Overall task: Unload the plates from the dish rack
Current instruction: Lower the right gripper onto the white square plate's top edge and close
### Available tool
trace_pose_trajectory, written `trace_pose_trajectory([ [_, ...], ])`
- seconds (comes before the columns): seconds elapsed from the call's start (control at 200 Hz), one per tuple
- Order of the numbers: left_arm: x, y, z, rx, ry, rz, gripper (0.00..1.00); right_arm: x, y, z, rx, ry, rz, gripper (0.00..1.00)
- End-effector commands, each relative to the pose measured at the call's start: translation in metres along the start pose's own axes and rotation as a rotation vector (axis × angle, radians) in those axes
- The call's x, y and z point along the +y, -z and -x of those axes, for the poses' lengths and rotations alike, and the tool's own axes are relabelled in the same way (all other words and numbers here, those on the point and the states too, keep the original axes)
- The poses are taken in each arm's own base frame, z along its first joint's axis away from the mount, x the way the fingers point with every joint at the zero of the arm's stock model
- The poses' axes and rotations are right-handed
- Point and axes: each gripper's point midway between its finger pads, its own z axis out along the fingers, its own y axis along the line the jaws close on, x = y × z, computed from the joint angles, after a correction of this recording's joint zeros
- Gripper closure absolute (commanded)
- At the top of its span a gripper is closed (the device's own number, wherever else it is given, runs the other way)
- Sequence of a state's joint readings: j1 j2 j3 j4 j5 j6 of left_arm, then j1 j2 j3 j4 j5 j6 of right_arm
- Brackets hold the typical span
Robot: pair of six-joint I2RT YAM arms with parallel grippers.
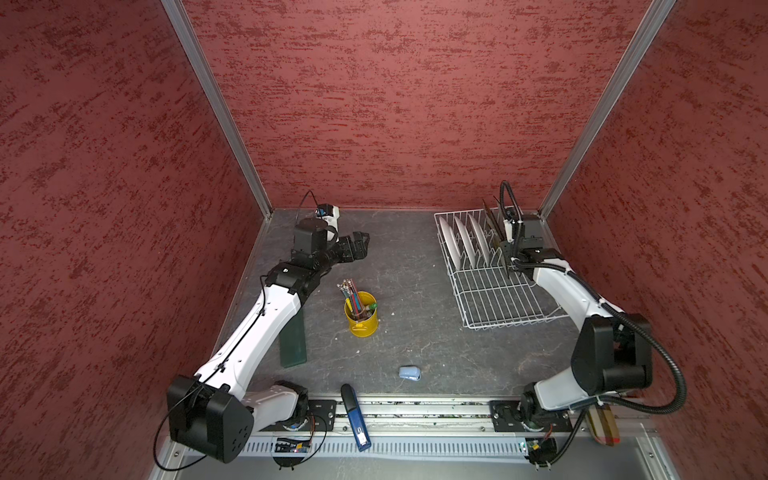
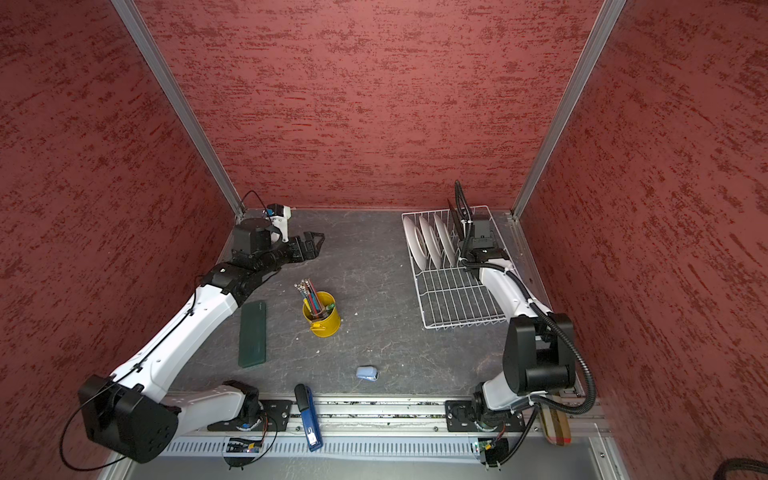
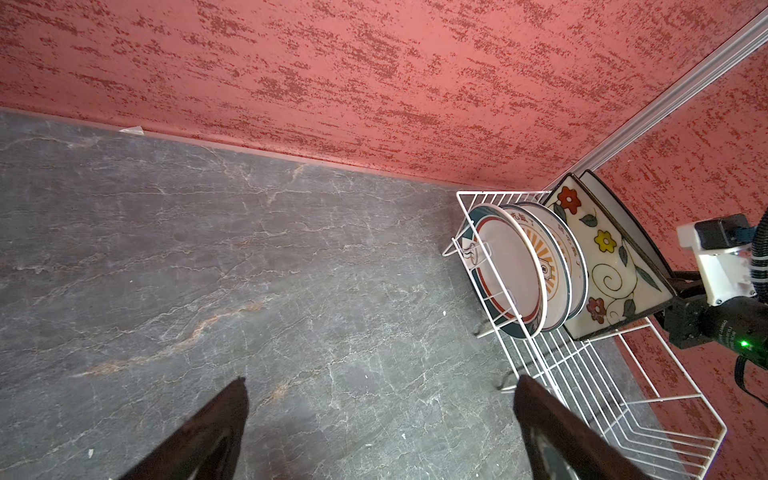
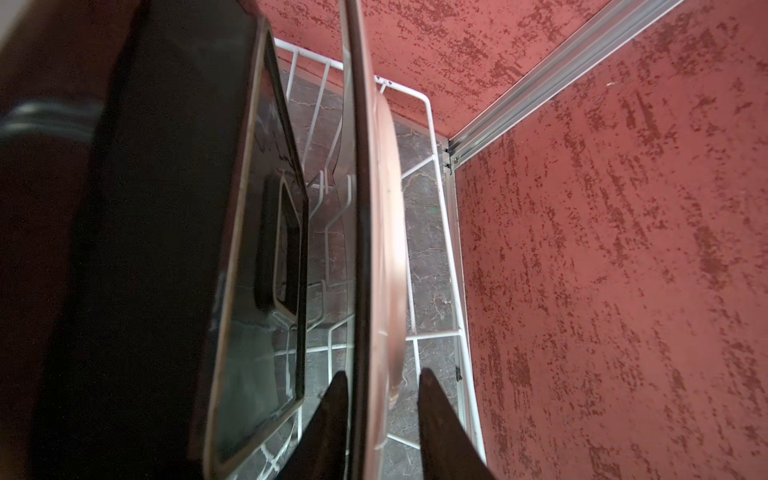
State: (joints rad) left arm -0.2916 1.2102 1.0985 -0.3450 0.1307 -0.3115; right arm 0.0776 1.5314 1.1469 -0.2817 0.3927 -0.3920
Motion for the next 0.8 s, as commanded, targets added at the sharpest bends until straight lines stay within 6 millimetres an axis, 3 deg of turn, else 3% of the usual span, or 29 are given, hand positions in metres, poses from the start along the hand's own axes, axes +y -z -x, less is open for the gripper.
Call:
trace_pose_trajectory([
  [0.0,0.001,0.007,-0.001,-0.004,0.011,0.0,0.01,-0.008,0.004,0.012,-0.043,0.003,-0.055,0.73],
  [0.792,0.001,0.013,-0.004,-0.009,0.012,-0.004,0.0,-0.015,0.017,0.02,-0.08,-0.017,-0.072,0.92],
])
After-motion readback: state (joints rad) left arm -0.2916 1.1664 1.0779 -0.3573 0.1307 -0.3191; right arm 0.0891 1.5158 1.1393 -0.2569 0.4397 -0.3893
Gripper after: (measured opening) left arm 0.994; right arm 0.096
